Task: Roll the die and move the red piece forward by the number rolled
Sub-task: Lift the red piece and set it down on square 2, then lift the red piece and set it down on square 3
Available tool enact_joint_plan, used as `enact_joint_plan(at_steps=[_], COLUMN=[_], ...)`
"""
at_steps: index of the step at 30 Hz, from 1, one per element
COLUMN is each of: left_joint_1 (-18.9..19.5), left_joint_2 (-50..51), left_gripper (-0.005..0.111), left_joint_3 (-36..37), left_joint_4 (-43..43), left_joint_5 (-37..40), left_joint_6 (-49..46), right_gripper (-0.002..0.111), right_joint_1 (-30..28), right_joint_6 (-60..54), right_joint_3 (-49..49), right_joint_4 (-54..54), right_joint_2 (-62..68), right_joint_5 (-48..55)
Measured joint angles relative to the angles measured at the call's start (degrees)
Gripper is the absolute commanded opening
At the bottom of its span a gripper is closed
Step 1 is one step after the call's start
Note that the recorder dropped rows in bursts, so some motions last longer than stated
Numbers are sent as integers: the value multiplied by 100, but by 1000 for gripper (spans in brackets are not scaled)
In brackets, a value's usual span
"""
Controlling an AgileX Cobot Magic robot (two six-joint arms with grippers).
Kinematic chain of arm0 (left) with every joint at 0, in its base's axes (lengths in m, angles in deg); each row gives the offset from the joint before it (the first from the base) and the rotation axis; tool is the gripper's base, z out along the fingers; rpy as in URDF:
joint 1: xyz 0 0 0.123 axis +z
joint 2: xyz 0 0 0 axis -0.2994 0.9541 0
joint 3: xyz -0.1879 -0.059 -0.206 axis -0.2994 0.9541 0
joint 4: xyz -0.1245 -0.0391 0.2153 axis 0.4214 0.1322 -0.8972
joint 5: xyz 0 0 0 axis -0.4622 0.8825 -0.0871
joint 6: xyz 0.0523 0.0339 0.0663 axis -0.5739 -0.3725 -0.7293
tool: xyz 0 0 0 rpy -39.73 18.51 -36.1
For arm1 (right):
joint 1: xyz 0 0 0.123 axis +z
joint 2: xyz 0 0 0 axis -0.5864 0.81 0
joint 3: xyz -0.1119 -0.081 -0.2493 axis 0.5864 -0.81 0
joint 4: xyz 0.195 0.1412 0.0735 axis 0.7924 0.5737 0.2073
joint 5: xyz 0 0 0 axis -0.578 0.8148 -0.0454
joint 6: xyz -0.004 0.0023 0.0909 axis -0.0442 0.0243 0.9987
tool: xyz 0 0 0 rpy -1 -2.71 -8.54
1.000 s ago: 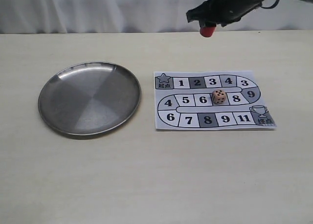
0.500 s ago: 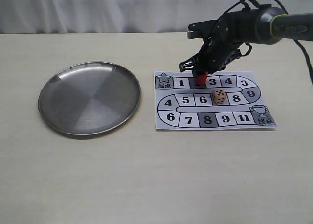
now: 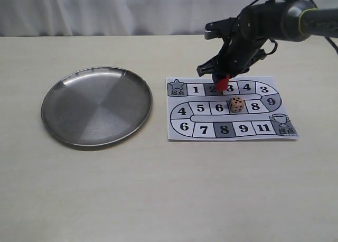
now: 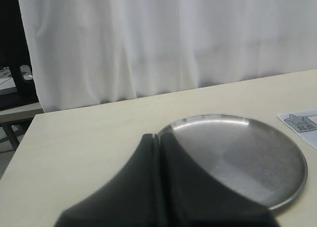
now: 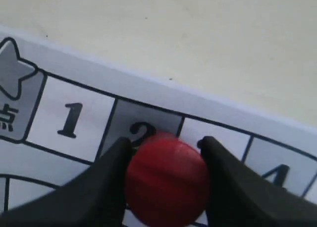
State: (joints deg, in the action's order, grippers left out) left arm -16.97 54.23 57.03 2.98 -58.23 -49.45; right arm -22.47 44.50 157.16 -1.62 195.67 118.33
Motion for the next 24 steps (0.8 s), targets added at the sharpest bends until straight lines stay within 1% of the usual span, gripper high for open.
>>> enact_joint_plan(at_steps=[7,11,18,24], left_joint_1=[0,0,0,0], left_joint_2=[0,0,0,0], left_gripper=[0,0,0,0], left_joint_3=[0,0,0,0], left_joint_4=[0,0,0,0], left_joint_5=[0,0,0,0], left_joint_6=[0,0,0,0], right_gripper=[5,5,5,5], right_joint_1=[0,-29,-267,-256], right_joint_6=[8,8,218,244], right_joint_3=[0,0,-21,-282], right_joint_4=[-464,-526,-526,-498], right_joint_2=[-942,-1139,-840,-155], right_joint_5=[-51,-198,-171,-185])
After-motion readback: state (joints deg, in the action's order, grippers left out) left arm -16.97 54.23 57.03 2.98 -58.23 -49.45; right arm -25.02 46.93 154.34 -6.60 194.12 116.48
